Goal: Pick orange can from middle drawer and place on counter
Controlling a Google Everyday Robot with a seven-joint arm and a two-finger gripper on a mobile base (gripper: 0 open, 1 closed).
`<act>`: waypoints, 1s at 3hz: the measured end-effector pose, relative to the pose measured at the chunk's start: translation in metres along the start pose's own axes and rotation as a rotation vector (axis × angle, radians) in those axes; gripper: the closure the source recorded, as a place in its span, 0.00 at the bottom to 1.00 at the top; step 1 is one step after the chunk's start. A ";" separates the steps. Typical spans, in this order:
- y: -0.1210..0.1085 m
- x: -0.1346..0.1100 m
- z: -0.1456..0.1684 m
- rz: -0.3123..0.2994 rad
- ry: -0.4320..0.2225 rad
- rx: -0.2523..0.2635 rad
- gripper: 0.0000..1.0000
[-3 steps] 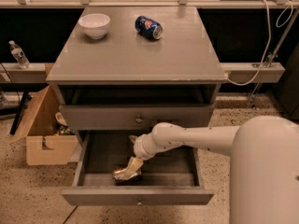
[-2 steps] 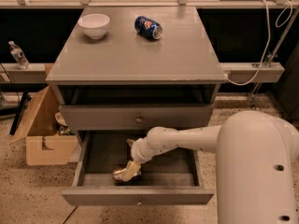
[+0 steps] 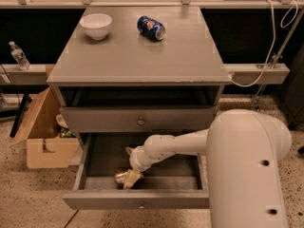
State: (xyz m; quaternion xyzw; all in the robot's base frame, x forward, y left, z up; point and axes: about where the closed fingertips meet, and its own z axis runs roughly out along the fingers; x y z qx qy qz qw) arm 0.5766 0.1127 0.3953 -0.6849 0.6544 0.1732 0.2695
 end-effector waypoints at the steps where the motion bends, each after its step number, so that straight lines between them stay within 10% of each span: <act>1: 0.008 0.009 0.006 -0.009 0.016 -0.006 0.18; 3: 0.024 0.026 -0.004 -0.002 0.055 -0.009 0.66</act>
Offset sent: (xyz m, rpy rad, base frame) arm -0.0200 -0.0156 -0.0361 -0.0921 0.0212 0.0111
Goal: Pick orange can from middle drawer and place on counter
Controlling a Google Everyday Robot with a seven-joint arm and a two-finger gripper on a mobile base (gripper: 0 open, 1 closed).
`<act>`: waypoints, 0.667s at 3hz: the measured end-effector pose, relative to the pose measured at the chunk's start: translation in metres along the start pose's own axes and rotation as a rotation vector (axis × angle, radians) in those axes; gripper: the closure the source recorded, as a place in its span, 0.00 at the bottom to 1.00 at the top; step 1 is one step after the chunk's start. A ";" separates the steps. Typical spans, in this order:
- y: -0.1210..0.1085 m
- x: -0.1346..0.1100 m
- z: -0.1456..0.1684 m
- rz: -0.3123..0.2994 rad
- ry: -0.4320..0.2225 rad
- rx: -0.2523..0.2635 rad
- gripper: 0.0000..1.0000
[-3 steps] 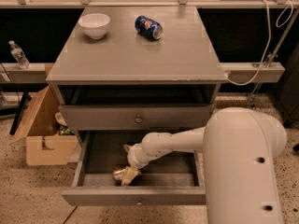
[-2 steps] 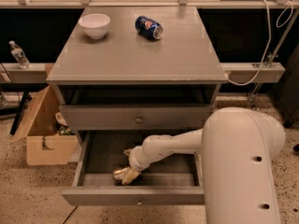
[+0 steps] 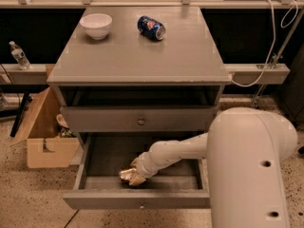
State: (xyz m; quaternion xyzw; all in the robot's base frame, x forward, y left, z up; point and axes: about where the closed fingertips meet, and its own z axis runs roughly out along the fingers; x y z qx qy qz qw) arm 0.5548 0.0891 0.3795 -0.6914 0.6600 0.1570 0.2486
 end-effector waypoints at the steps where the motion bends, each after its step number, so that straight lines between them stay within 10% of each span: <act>1: 0.004 0.007 -0.060 0.011 -0.053 0.042 0.95; 2: -0.001 -0.011 -0.126 -0.032 -0.162 0.052 1.00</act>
Offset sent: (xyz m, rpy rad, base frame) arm -0.0305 -0.1813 0.1840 0.2541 -0.0802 -0.0100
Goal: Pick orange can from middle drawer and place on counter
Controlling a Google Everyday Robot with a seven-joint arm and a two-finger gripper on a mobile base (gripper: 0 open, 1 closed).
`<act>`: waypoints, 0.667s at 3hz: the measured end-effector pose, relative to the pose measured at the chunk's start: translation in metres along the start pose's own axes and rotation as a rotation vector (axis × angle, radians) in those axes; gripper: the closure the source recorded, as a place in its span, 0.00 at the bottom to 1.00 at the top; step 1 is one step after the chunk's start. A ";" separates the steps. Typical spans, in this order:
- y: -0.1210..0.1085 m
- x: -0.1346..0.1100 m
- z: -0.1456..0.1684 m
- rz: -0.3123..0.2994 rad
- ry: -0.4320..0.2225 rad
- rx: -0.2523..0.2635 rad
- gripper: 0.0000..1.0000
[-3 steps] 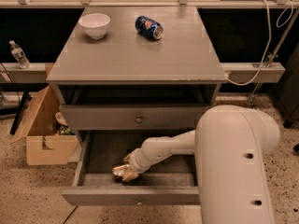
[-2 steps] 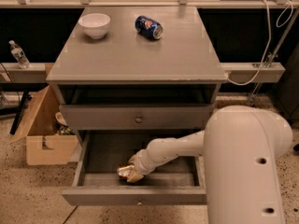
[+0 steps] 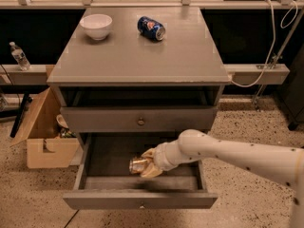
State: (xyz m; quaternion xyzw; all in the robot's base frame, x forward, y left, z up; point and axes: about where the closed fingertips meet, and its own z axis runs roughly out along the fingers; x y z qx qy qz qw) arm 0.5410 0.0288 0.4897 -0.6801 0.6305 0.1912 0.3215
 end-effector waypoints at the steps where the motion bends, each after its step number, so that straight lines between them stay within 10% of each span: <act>1: -0.016 0.008 -0.084 -0.009 -0.048 0.037 1.00; 2: 0.001 0.013 -0.101 -0.007 -0.060 -0.029 1.00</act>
Offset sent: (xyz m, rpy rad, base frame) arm 0.0054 -0.0557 0.0529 0.0468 -0.0332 -0.0095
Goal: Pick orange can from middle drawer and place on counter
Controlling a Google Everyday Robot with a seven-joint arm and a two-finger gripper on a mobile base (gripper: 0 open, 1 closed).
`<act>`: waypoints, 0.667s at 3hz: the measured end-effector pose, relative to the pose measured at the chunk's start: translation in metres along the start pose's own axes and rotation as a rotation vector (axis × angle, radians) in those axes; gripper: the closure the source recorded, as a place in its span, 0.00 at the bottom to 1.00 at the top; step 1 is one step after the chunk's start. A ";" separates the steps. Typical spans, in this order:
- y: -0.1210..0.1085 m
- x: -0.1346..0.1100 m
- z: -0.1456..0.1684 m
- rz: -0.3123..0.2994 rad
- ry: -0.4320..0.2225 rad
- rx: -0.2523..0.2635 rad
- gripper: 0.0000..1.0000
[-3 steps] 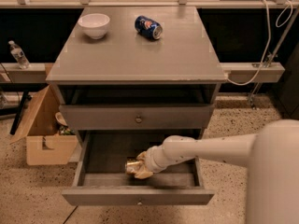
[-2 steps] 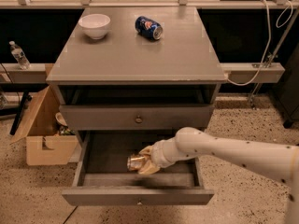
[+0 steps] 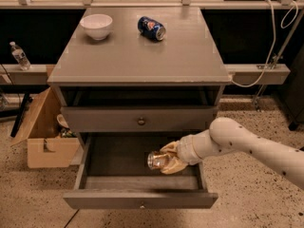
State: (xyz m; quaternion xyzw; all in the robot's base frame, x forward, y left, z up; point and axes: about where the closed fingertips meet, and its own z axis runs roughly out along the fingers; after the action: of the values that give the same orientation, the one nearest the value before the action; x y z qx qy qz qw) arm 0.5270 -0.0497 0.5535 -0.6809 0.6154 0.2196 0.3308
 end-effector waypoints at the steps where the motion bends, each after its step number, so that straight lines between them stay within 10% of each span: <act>1: 0.003 -0.001 0.003 -0.001 0.000 -0.011 1.00; 2: -0.002 -0.017 -0.025 -0.036 0.026 0.017 1.00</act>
Offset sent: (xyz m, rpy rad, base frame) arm -0.0033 -0.0271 0.0887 -0.0752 -0.1268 0.0015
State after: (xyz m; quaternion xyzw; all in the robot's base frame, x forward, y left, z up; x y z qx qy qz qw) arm 0.5234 -0.0562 0.5826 -0.6919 0.6091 0.1994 0.3324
